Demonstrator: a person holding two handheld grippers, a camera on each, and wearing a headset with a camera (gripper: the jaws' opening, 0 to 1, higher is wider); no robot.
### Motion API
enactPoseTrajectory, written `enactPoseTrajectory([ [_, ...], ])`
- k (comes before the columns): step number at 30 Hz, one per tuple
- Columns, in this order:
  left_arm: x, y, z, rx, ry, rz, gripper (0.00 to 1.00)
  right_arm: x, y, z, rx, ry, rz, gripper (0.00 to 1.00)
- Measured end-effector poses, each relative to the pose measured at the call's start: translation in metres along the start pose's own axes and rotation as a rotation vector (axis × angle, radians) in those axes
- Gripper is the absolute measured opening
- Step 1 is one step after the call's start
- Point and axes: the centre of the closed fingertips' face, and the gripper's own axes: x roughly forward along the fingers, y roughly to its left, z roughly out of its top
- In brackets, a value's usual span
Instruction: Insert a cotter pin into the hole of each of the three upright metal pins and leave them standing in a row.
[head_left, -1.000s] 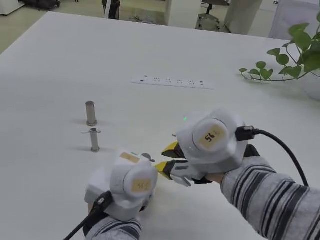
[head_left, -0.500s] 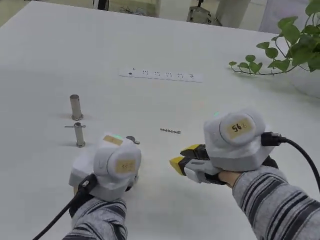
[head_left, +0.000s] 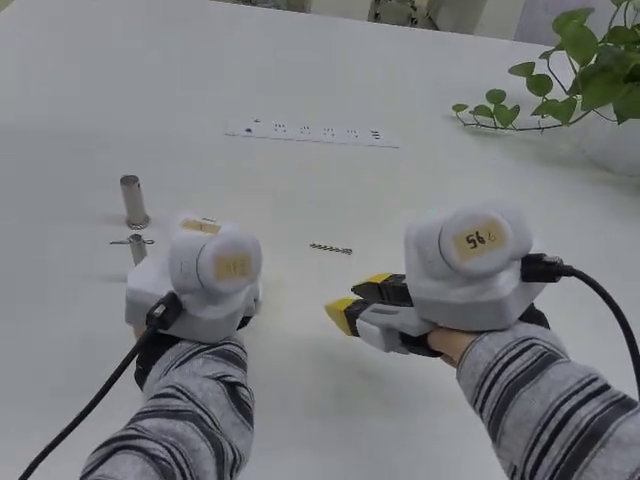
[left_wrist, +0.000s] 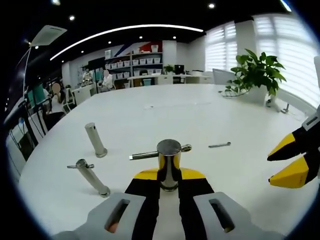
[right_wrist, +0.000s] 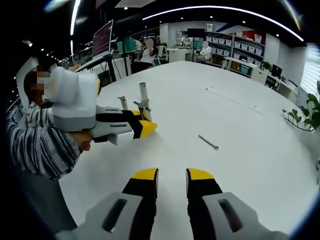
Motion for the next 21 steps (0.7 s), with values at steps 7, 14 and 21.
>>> enactPoseTrajectory([
  [7, 0.0035, 0.0025, -0.0039, -0.028, 0.018, 0.022, 0.09, -0.0018, -0.0053, 0.0011, -0.005, -0.005, -0.005, 0.22],
  [14, 0.0057, 0.0022, -0.0108, -0.02, 0.032, 0.039, 0.09, -0.0028, -0.0073, -0.0038, 0.012, 0.003, 0.001, 0.27],
  [21, 0.0052, -0.0009, -0.0098, -0.005, 0.031, 0.027, 0.09, -0.0026, -0.0073, -0.0072, 0.031, 0.008, 0.01, 0.3],
])
